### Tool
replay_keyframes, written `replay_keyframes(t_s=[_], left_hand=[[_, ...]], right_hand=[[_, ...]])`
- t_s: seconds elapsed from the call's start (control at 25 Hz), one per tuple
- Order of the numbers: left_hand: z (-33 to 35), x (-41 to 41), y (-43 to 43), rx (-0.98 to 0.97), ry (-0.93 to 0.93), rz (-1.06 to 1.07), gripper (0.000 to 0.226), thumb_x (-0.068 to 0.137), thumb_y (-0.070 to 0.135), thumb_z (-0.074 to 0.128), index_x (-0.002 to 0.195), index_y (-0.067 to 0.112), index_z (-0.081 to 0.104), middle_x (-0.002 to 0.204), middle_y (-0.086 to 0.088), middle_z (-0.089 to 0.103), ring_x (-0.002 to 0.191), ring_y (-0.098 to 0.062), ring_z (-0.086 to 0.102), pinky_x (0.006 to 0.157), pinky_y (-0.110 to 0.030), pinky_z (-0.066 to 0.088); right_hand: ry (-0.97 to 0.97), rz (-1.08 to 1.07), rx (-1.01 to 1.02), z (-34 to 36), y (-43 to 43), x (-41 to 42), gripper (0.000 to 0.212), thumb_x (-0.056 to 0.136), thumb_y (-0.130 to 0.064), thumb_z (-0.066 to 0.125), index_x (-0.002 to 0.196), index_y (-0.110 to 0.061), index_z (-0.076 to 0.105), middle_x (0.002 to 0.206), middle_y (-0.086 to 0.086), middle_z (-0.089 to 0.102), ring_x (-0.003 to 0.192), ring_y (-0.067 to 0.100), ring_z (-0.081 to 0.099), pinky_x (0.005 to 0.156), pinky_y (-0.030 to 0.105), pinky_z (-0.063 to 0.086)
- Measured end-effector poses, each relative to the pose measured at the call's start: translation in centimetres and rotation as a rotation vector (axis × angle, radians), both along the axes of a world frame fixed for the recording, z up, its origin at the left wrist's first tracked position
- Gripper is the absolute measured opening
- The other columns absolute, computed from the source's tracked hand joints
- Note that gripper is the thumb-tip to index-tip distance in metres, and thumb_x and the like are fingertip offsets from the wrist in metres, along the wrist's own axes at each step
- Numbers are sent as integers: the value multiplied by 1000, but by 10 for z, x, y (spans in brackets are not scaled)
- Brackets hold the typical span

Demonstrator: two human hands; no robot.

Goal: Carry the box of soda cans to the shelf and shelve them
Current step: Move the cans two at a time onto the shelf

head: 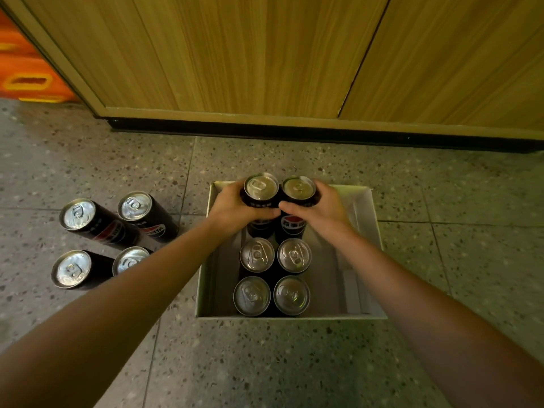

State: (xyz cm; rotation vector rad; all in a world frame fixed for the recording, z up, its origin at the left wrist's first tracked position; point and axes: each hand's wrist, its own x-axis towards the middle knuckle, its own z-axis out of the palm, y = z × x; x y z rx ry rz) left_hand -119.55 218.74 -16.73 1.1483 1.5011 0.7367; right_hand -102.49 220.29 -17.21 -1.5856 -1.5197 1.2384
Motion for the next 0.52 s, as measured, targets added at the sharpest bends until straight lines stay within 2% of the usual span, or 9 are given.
replay_keyframes(t_s=[0.12,0.24,0.32,0.4,0.52], left_hand=[[77,4,4,30,-52,66,57,56,18,83,109,18,60,105,4,67,103,-11,61,93,-28,45],[186,9,5,79,-29,80,59,47,34,84,101,28,62,101,8,70,100,-9,63,92,-30,48],[266,12,7,104,-18,87,65,43,38,83,104,24,64,103,5,71,99,-11,65,92,-34,50],[359,15,11,133,-20,72,64,50,27,85,109,18,62,103,3,70,99,-11,64,93,-35,50],[497,19,18,194,-29,78,59,58,10,82,113,14,60,98,3,65,97,-12,61,86,-27,46]], right_hand=[[34,-110,13,77,2,4,50,62,-23,82,106,-11,61,96,-3,63,85,6,58,72,12,44],[58,-136,25,191,3,8,50,63,-20,81,107,-10,60,95,-5,62,86,7,58,76,17,47],[57,-125,45,274,2,9,50,62,-19,81,107,-9,61,93,-5,62,85,8,59,76,17,49],[58,-83,76,368,4,11,53,62,-19,82,109,-8,60,96,-3,63,85,8,59,71,10,48],[83,-46,129,499,10,10,53,62,-16,82,109,-4,60,97,0,64,79,-1,58,64,2,48]])
